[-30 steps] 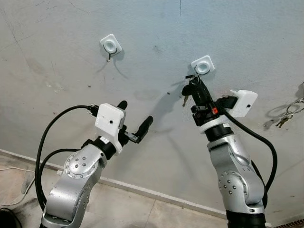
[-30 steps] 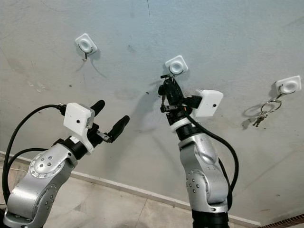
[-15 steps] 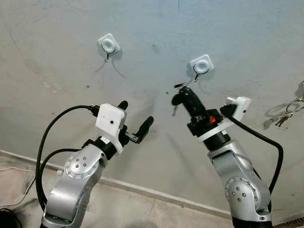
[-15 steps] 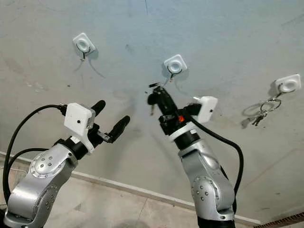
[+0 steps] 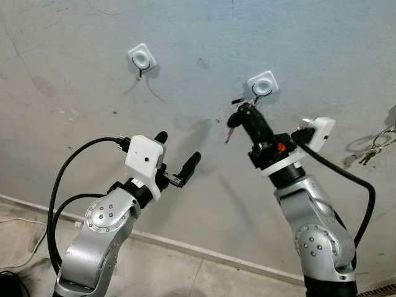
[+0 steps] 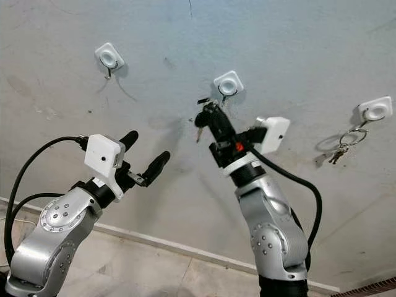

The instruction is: Hang keys on a hook

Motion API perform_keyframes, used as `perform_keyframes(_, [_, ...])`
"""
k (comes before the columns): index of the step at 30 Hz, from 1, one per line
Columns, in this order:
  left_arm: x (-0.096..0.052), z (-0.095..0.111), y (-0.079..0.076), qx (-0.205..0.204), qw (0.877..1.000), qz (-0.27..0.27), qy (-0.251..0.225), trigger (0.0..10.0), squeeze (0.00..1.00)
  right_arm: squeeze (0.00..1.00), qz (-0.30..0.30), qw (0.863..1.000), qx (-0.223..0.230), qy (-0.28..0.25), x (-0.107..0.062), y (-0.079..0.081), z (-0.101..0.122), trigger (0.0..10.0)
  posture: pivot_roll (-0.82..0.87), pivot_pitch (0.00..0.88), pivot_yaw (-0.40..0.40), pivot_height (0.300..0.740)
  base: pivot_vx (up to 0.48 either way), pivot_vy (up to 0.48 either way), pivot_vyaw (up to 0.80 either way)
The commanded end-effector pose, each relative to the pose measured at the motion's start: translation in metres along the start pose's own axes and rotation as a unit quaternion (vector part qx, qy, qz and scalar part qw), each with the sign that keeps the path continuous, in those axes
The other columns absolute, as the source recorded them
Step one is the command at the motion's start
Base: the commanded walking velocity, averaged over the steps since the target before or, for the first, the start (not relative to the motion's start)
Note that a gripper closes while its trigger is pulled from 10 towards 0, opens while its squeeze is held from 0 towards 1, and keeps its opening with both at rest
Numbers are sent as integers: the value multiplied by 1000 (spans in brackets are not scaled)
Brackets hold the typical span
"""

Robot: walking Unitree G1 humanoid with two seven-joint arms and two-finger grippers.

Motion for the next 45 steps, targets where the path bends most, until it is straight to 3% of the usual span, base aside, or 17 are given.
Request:
perform_keyframes(1, [1,3,-4,6,1000,-11,-3,10000,0,0,-13,1000,-9,-10,2,-5,5,10000,250,61,-44,740,0,0,0])
perform_keyframes(12, [1,3,-4,6,1000,-11,-2,10000,0,0,-43,999,-15,-2,-3,-16,0,10000,253,65,-45,740,0,0,0])
perform_keyframes(31, [0,2,-4,5,1000,-11,-1,10000,0,0,-91,995,49,15,-10,-26,-16,10000,254,64,-43,740,0,0,0])
perform_keyframes(44, [0,1,-5,3,1000,-12,0,10000,0,0,-78,994,57,41,-12,-17,-27,10000,253,64,-42,740,0,0,0])
perform_keyframes(45, [1,1,-6,3,1000,-14,0,10000,0,627,-78,995,56,42,-12,-17,-27,10000,252,64,-43,740,0,0,0])
Point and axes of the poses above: a point about 5 cm out from each wrist's last joint towards the gripper, its own x axis pointing out of the wrist towards the gripper, its own z axis along the axis of the wrist's last joint, y = z × x, the point moved 2 cm from there along x, pointing out of the wrist towards the gripper, and after that the axes turned 15 degrees about -x, right-handed, at the moved point
